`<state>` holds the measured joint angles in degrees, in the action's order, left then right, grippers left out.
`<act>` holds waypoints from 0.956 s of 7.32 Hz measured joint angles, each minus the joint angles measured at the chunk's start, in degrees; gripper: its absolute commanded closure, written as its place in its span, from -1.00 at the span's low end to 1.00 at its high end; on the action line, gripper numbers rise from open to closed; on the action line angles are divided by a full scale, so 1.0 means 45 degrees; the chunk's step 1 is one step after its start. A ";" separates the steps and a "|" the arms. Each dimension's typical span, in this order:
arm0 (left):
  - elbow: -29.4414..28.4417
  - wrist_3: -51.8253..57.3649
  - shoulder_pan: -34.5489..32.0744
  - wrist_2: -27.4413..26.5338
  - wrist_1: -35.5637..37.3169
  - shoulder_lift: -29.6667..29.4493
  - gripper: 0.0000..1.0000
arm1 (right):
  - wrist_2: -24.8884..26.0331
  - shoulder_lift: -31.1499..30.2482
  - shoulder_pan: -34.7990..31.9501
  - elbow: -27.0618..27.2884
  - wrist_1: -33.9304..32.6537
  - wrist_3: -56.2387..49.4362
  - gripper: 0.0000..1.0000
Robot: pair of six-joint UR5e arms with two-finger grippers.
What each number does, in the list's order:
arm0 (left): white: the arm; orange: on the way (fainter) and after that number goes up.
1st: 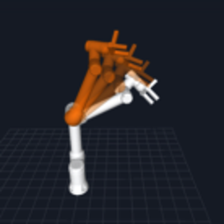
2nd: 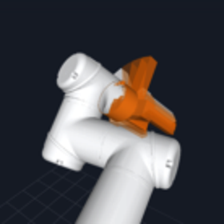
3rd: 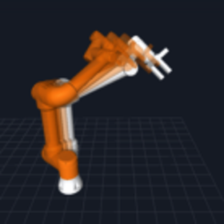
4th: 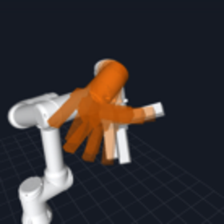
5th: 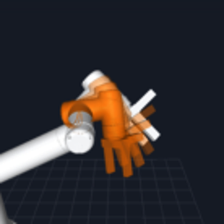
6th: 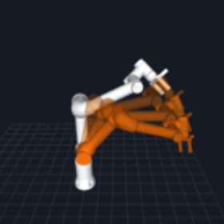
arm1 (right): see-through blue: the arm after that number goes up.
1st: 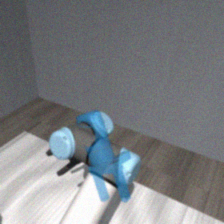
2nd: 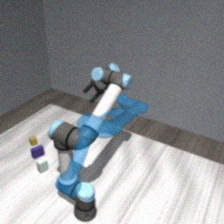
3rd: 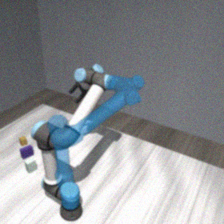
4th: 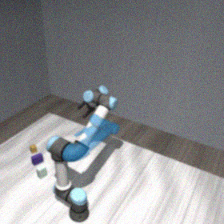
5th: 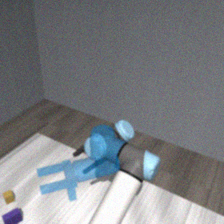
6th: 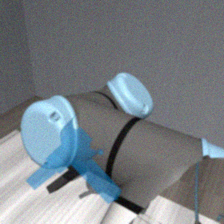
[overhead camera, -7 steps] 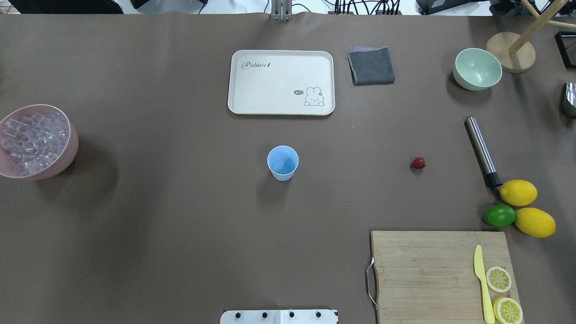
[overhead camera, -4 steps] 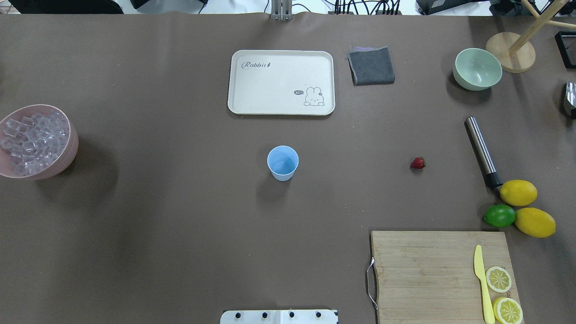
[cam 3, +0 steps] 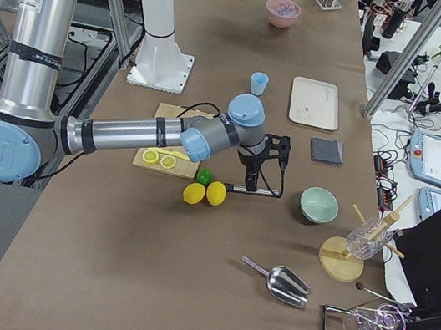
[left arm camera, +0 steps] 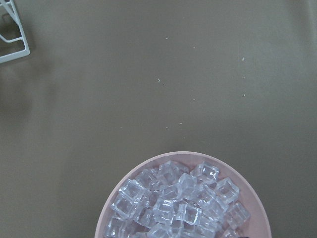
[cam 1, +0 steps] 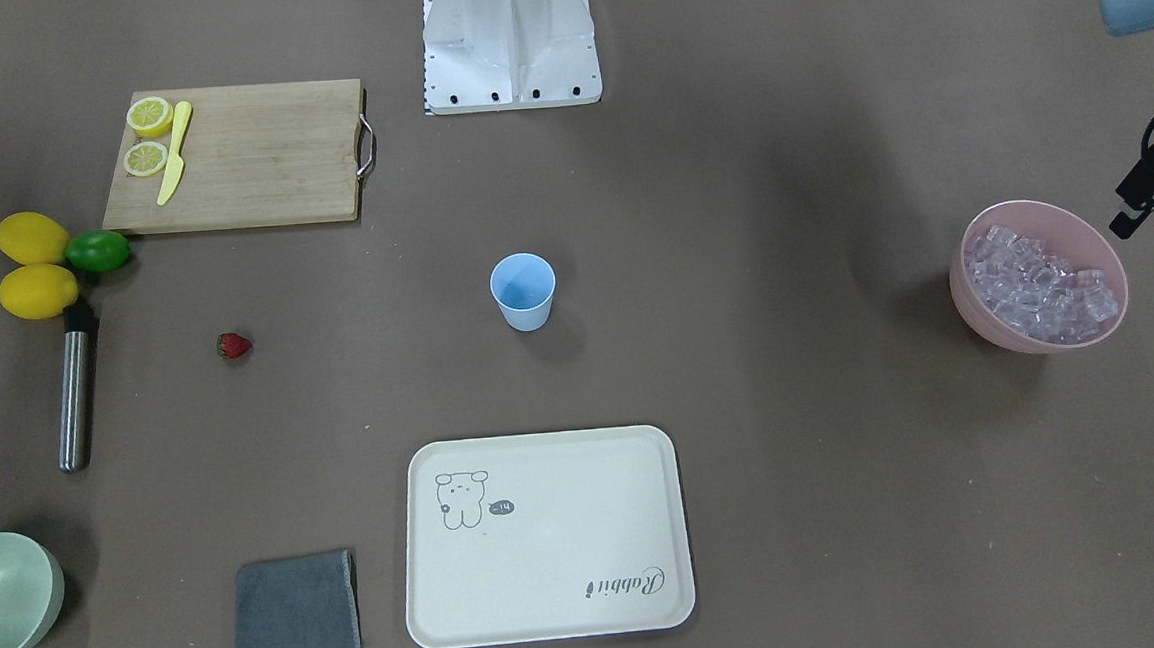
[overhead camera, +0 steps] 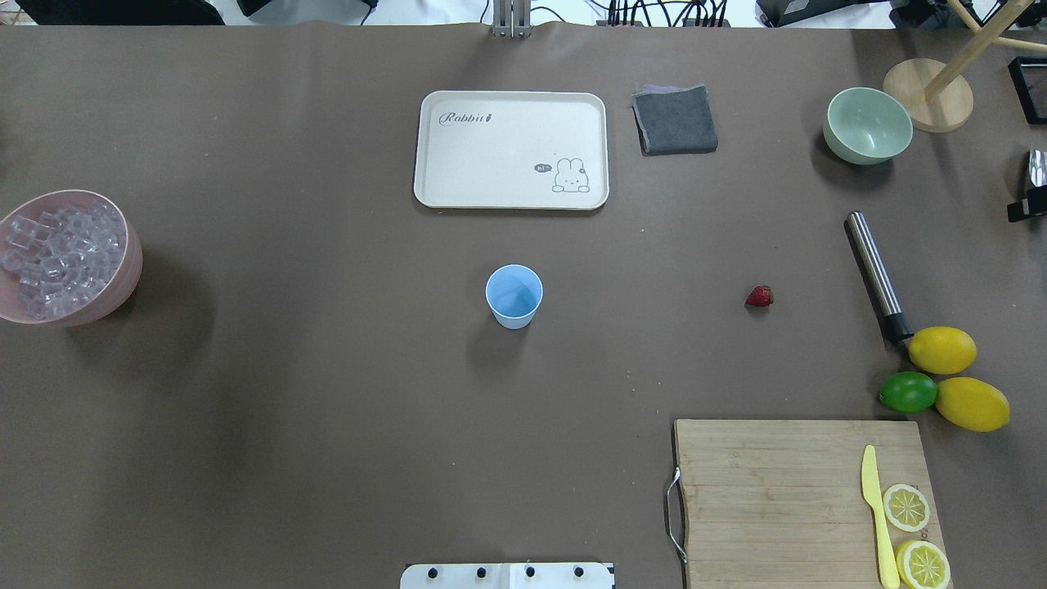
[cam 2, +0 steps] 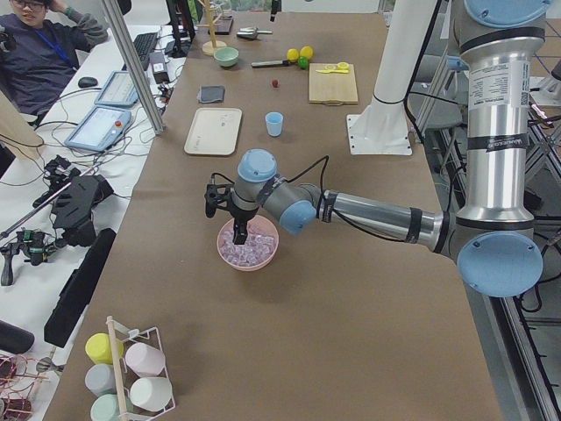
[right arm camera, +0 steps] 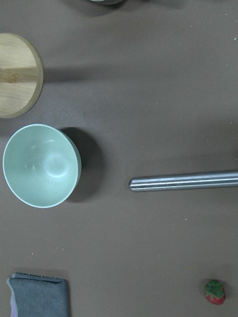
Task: Mash ice and strawberries in cup
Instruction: 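Lower the left gripper into the pink bowl and grasp ice cubes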
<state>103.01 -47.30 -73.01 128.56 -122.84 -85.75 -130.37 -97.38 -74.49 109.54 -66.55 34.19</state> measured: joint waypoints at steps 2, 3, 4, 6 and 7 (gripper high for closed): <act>-0.0293 -0.0467 0.0784 0.0091 -0.3333 0.0684 -0.95 | 0.0127 -0.0019 0.0021 -0.0021 0.0186 -0.0009 -1.00; -0.0644 -0.0424 0.1383 -0.0101 -0.4744 0.1027 -0.97 | 0.0184 -0.0030 0.0040 -0.0025 0.0219 -0.0026 -1.00; -0.0881 -0.0327 0.2277 -0.0827 -0.5470 0.1485 -0.96 | 0.0208 -0.0036 0.0076 -0.0025 0.0231 -0.0035 -1.00; -0.1214 -0.0294 0.3686 -0.2056 -0.5791 0.2001 -0.91 | 0.0220 -0.0039 0.0143 -0.0026 0.0237 -0.0039 -1.00; -0.1379 -0.0265 0.3889 -0.2194 -0.5809 0.2078 -0.84 | 0.0221 -0.0045 0.0155 -0.0026 0.0238 -0.0044 -1.00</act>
<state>96.81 -48.49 -55.51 118.69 -148.98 -76.40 -129.38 -97.58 -73.79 109.42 -65.48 33.99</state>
